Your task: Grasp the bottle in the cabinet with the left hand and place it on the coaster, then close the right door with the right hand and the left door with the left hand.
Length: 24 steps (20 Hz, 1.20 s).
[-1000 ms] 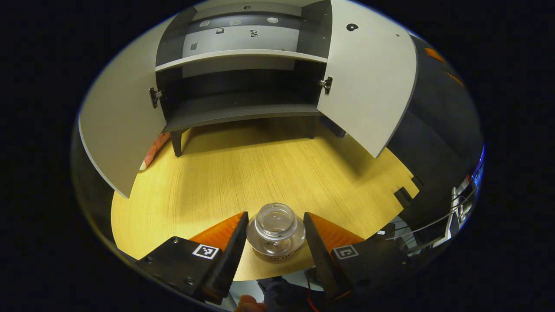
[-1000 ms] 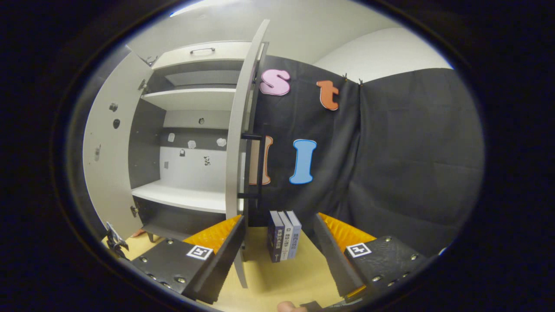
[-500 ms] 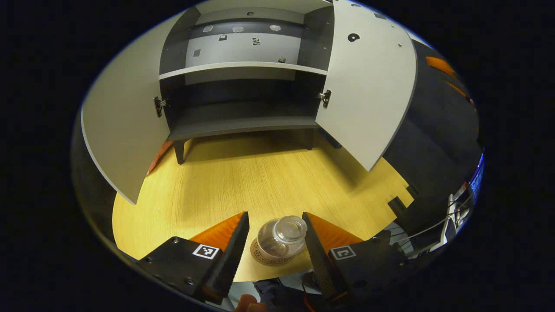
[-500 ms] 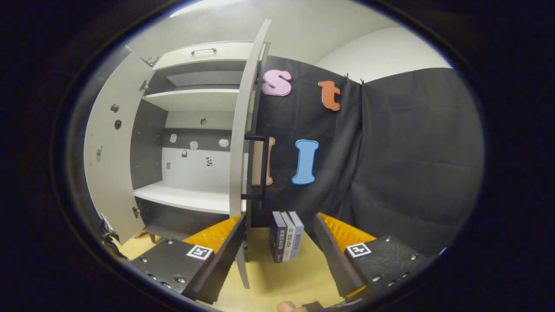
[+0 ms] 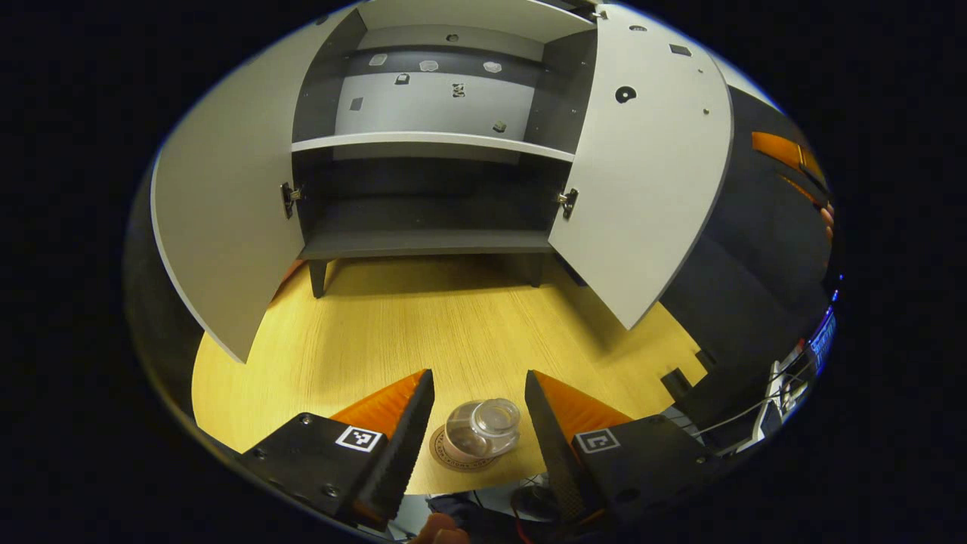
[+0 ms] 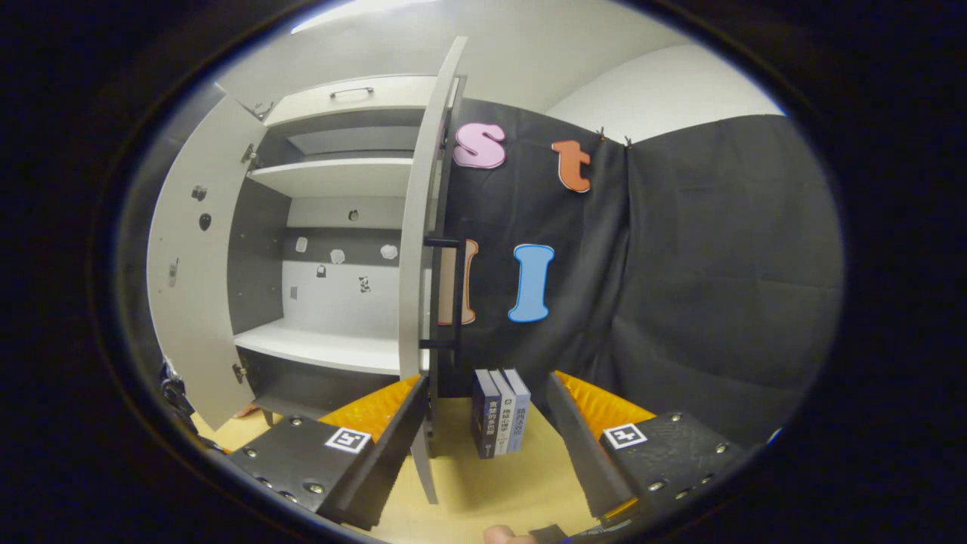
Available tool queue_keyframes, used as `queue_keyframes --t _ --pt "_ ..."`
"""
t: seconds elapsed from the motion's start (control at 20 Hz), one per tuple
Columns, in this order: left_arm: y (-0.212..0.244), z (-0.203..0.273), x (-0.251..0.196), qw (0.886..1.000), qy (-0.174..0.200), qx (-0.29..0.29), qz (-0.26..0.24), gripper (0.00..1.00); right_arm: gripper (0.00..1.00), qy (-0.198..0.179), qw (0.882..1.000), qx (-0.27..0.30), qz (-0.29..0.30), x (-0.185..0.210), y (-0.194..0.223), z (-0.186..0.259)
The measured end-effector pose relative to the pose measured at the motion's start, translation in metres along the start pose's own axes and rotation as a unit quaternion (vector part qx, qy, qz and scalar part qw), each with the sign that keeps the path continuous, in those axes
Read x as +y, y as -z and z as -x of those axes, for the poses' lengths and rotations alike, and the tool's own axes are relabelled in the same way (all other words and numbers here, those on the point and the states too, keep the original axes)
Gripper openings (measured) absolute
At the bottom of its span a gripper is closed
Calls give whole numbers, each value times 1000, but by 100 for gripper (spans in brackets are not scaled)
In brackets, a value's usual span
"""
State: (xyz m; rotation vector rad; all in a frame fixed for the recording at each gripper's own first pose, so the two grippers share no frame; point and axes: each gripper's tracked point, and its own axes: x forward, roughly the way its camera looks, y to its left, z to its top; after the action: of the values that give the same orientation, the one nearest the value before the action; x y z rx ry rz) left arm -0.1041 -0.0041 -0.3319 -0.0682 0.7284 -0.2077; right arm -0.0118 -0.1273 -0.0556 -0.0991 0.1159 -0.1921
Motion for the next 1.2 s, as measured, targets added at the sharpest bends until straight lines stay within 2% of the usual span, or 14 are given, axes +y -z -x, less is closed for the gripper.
queue_keyframes --t 0.05,0.15,0.2,0.35,0.5,0.65,0.7,0.75,0.9,1.0,1.05,1.1,1.2 --pt "-6 2 -2 1000 2 -5 4 78 96 0 1000 0 0 -1 0 0" --pt "-20 6 -4 1000 4 -21 8 78 94 1 1000 -1 0 -2 0 2" --pt "-29 8 -6 999 4 -33 9 78 96 2 1000 -1 0 -2 -1 2" --pt "-56 16 -6 998 3 -57 11 78 96 3 1000 -2 -1 -5 -2 3" --pt "-96 27 0 994 -9 -106 7 78 96 6 1000 -3 -1 -9 -3 3" --pt "-134 41 7 988 -24 -150 8 78 96 6 1000 -9 3 -13 -8 1" --pt "-146 47 11 986 -29 -165 9 83 96 7 1000 -12 5 -15 -12 -1" --pt "-158 54 16 983 -37 -180 9 78 96 8 1000 -17 5 -17 -17 -2" --pt "-184 75 31 974 -56 -217 8 77 96 6 999 -40 11 -18 -36 -10" --pt "-194 90 42 969 -73 -234 9 86 96 4 999 -53 13 -18 -49 -16" --pt "-199 96 49 967 -83 -241 9 94 96 2 998 -61 9 -16 -56 -18" --pt "-202 102 55 964 -93 -247 8 89 96 0 998 -69 4 -14 -63 -20" --pt "-208 115 64 960 -110 -257 10 89 96 1 997 -79 -3 -12 -71 -28"
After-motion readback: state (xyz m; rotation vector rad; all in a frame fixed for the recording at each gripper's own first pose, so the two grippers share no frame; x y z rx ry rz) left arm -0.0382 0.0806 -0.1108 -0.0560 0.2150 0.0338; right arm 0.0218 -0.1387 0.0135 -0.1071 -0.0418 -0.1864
